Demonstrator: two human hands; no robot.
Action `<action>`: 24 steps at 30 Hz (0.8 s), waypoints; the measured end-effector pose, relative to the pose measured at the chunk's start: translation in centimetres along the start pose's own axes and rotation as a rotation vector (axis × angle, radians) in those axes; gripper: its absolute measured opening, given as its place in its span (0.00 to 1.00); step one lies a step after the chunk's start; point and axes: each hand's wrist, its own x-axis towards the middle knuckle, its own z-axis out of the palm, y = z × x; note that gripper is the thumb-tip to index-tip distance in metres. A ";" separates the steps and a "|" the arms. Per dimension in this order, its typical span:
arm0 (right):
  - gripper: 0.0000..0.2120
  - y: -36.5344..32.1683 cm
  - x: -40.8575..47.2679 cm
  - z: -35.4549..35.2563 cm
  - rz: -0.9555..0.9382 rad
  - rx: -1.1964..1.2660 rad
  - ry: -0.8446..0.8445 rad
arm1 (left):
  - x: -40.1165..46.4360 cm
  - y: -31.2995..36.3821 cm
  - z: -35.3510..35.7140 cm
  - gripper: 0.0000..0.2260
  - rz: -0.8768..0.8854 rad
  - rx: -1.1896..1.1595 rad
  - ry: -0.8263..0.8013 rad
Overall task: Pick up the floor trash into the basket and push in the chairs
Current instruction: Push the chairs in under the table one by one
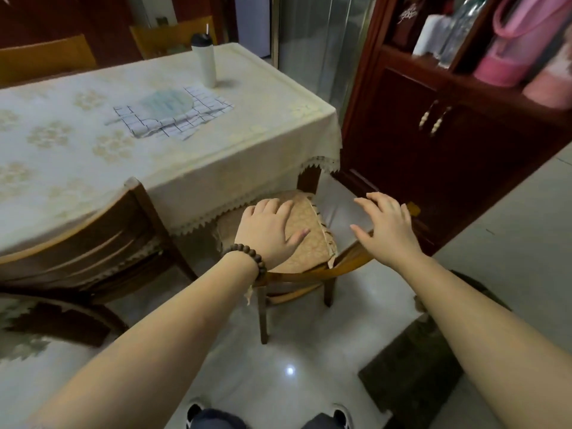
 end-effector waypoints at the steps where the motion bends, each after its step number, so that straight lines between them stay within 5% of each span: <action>1: 0.25 1.6 0.1 0.0 -0.027 0.008 -0.010 | 0.2 1.3 0.4 0.31 -0.020 0.005 0.000; 11: 0.40 9.2 2.9 1.7 -0.355 -0.002 -0.304 | -0.6 6.3 2.8 0.44 -0.244 0.007 -0.110; 16: 0.47 10.9 3.1 3.1 -0.491 -0.156 -0.545 | -1.7 6.6 6.2 0.51 -0.234 0.040 -0.431; 24: 0.27 11.5 4.9 4.4 -0.717 -0.443 -0.430 | -1.1 6.8 9.4 0.12 -0.243 0.330 -0.335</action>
